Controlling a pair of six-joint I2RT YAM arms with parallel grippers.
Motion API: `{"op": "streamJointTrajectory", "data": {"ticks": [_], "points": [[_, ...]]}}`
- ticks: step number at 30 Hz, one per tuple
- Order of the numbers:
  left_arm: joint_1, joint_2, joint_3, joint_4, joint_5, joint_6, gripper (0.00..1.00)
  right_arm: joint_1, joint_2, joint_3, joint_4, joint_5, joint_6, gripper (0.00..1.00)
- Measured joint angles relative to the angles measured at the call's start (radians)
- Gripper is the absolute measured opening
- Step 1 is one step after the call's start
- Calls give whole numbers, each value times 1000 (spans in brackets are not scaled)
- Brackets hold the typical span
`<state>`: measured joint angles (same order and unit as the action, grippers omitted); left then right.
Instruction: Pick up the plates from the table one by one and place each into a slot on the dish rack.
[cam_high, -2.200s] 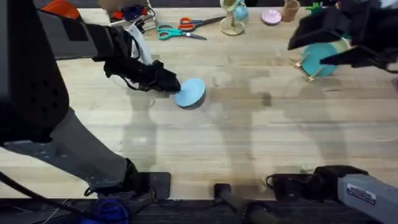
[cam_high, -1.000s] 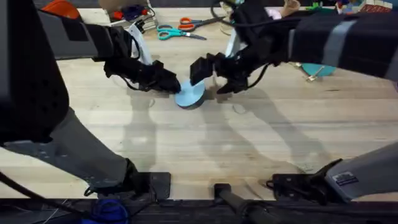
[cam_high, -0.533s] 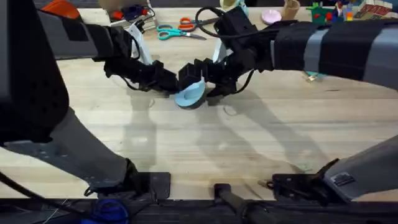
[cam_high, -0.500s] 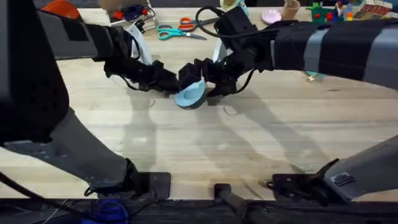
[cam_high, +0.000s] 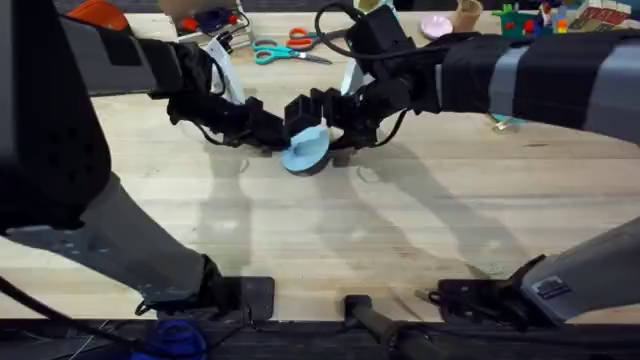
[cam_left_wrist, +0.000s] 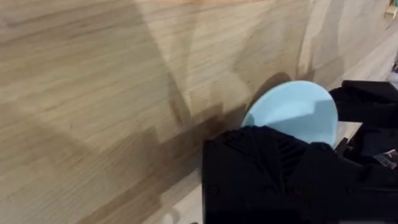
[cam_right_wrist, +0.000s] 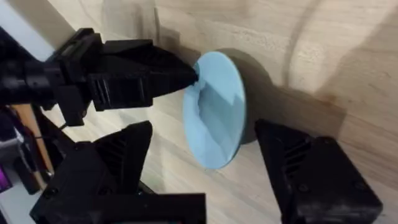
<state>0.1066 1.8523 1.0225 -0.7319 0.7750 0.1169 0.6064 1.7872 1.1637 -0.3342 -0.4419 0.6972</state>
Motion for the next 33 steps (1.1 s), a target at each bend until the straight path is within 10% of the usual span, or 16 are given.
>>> {"op": "streamJointTrajectory", "data": {"ticks": [20, 26, 30, 33], "points": [[0, 0, 0, 0, 0, 0, 43, 26, 58, 0, 37, 14, 59, 976], [0, 0, 0, 0, 0, 0, 43, 49, 84, 0, 45, 6, 66, 577], [6, -1, 1, -3, 8, 0, 43, 47, 84, -2, 38, -9, 74, 143], [15, -2, 0, -5, 16, 0, 43, 43, 76, -1, 53, -23, 82, 49]]}}
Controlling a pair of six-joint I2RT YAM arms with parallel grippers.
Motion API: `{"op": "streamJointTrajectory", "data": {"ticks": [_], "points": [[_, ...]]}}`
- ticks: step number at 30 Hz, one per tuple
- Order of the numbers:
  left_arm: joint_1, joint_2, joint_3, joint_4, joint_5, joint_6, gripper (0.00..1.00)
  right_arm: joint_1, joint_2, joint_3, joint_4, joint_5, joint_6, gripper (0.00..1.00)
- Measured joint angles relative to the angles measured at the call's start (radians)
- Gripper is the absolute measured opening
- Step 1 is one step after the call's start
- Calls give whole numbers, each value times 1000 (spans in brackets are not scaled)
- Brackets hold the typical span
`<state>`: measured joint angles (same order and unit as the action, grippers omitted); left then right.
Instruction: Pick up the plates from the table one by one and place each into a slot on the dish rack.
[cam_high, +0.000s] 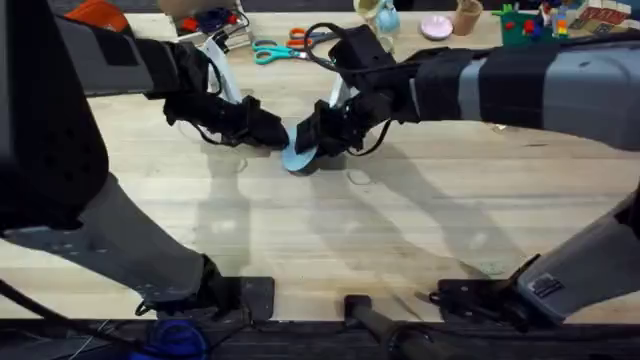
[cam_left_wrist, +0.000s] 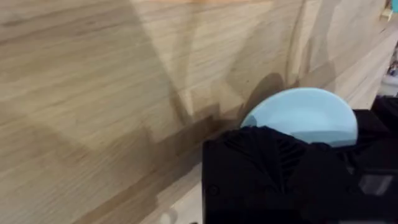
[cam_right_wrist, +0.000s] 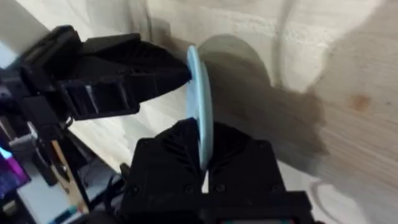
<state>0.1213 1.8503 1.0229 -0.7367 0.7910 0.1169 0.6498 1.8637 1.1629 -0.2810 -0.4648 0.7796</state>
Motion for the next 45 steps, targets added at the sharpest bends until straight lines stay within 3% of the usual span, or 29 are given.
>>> {"op": "streamJointTrajectory", "data": {"ticks": [14, 18, 29, 37, 45], "points": [[0, -2, 0, -6, 0, 5, 41, -3, 0, 0, -2, -14, 1, 46], [-8, -37, -12, -34, -42, 22, 42, -5, -1, 0, -15, -22, -45, 45], [-23, -348, -41, -184, -175, 34, 41, -82, -78, 27, -231, -12, -270, 45], [-23, -562, -41, -333, -293, 15, 41, -137, -212, 30, -389, 114, -415, 44], [-23, -702, -41, -438, -403, -29, 41, -222, -425, 34, -501, 249, -552, 43]]}}
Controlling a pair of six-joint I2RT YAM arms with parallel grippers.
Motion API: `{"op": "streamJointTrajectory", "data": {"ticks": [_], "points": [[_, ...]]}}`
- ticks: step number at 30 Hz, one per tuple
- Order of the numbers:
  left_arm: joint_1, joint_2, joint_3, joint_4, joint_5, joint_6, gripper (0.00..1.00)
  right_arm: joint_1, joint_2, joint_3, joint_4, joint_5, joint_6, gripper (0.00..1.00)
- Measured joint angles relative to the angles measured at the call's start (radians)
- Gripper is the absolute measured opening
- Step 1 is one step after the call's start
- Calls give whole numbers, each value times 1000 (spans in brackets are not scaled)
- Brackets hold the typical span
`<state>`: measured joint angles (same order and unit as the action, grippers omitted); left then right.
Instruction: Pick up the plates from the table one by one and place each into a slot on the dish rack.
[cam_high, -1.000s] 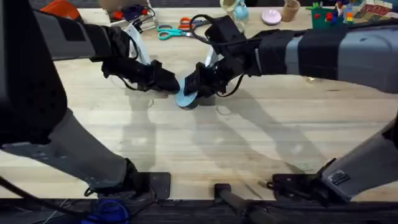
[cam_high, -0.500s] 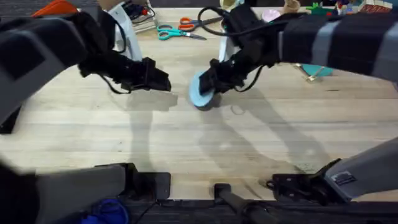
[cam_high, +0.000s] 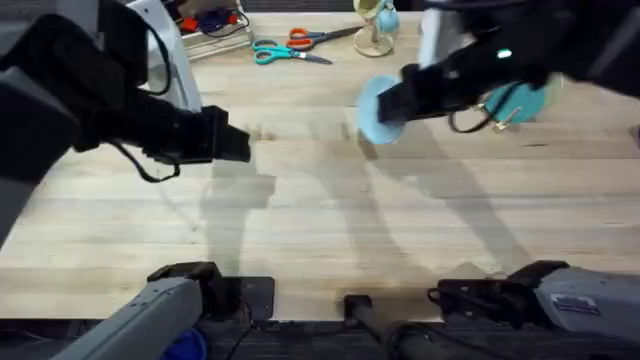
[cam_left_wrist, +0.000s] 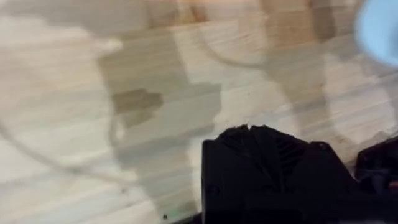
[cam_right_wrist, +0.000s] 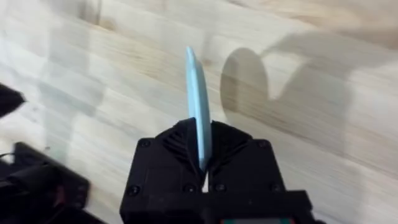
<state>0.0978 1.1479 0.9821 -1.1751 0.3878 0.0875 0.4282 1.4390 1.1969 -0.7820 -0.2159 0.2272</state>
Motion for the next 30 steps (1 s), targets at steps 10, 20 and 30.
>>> {"op": "streamJointTrajectory", "data": {"ticks": [10, 20, 30], "points": [[0, -66, 0, -45, -106, -39, 41, -112, -199, 47, -215, 202, -157, 43], [0, -66, 0, -46, -131, -44, 665, -122, -243, 157, -353, 383, -396, 43], [0, -66, 0, -44, -132, -50, 994, -219, -243, 210, -364, 404, -562, 42]]}}
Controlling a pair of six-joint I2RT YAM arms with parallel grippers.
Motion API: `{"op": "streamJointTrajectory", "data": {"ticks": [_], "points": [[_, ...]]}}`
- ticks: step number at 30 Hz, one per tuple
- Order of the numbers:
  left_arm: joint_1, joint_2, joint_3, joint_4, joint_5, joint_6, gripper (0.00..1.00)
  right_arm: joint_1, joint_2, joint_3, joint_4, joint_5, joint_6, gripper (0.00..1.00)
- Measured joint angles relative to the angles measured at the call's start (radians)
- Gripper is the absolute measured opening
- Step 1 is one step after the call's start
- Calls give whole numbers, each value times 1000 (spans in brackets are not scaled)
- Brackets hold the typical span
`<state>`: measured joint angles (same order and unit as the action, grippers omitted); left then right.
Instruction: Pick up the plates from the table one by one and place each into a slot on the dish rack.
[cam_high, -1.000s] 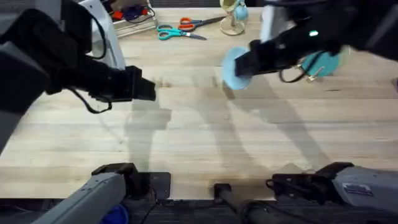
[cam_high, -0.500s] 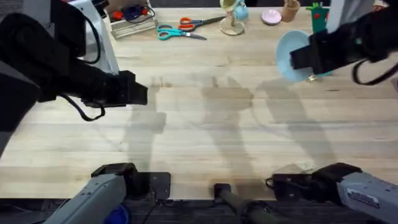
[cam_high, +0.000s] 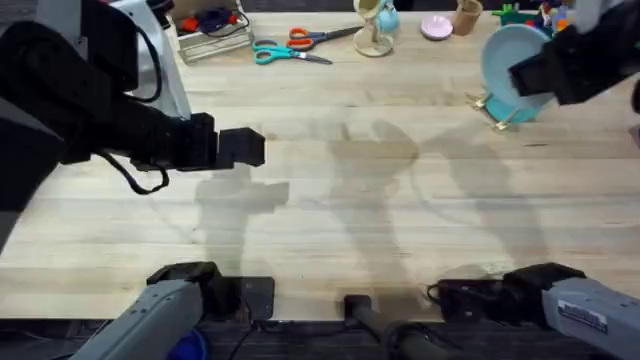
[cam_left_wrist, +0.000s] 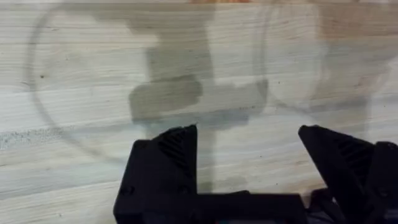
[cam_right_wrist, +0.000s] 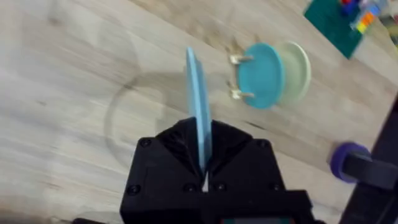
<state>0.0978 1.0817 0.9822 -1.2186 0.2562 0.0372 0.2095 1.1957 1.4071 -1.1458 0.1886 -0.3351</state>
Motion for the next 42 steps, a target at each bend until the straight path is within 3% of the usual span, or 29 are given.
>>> {"op": "streamJointTrajectory", "data": {"ticks": [3, 10, 17, 22, 32, 42], "points": [[0, 0, 0, 0, 0, 0, 993, -76, 0, 0, 0, -10, -35, 42], [0, 0, 0, 0, 0, 0, 993, -319, 0, 0, 26, -181, -156, 41], [0, 0, 0, -20, -1, 0, 994, -494, 45, 2, 117, -290, -253, 41], [0, 0, 0, -40, -7, 0, 994, -544, 126, 18, 143, -333, -305, 41], [0, 0, 0, -50, -10, 0, 993, -592, 321, 158, 200, -381, -382, 41], [0, 0, 0, -50, -10, 0, 993, -661, 382, 177, 198, -414, -420, 41]]}}
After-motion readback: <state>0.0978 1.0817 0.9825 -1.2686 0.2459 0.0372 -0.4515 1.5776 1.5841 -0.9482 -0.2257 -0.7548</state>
